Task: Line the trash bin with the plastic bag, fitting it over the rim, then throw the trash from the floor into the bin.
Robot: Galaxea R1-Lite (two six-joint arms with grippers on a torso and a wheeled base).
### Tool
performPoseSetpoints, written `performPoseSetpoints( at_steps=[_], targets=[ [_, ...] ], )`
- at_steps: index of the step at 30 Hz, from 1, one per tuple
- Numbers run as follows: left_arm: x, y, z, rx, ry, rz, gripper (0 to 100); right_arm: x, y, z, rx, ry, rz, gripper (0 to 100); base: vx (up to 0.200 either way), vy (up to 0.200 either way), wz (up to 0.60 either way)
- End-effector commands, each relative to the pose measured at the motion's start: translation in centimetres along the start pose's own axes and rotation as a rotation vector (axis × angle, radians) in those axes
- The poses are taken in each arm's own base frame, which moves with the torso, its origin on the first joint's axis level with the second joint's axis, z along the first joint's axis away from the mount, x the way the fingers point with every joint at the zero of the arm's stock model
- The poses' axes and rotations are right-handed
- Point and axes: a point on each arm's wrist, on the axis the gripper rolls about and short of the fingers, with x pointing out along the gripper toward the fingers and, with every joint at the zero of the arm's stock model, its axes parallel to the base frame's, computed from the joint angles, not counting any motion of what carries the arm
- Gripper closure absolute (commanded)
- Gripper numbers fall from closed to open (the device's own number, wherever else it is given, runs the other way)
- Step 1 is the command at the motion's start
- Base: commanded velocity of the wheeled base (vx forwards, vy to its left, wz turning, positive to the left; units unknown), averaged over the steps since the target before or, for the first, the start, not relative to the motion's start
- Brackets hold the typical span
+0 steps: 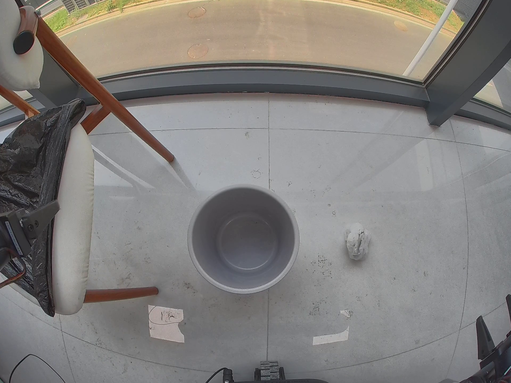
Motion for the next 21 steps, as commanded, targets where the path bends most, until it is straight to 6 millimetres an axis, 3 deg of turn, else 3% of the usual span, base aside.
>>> performPoseSetpoints(
  at_steps=[1,8,17,21],
  targets=[
    [2.6,0.4,0.2,-0.038,0.065,0.039,0,0.0,0.0,-0.5,0.000,0.001,0.001,0,0.000,0.000,0.00],
    [3.7,1.6,1.4,-0.063,0.062,0.051,0,0.0,0.0,-0.5,0.000,0.001,0.002,0,0.000,0.000,0.00],
    [4.9,1.8,1.5,-0.063,0.089,0.052,0,0.0,0.0,-0.5,0.000,0.001,0.001,0,0.000,0.000,0.00],
    [6.8,2.2,1.6,-0.034,0.081,0.052,0,0.0,0.0,-0.5,0.000,0.001,0.002,0,0.000,0.000,0.00]
  ],
)
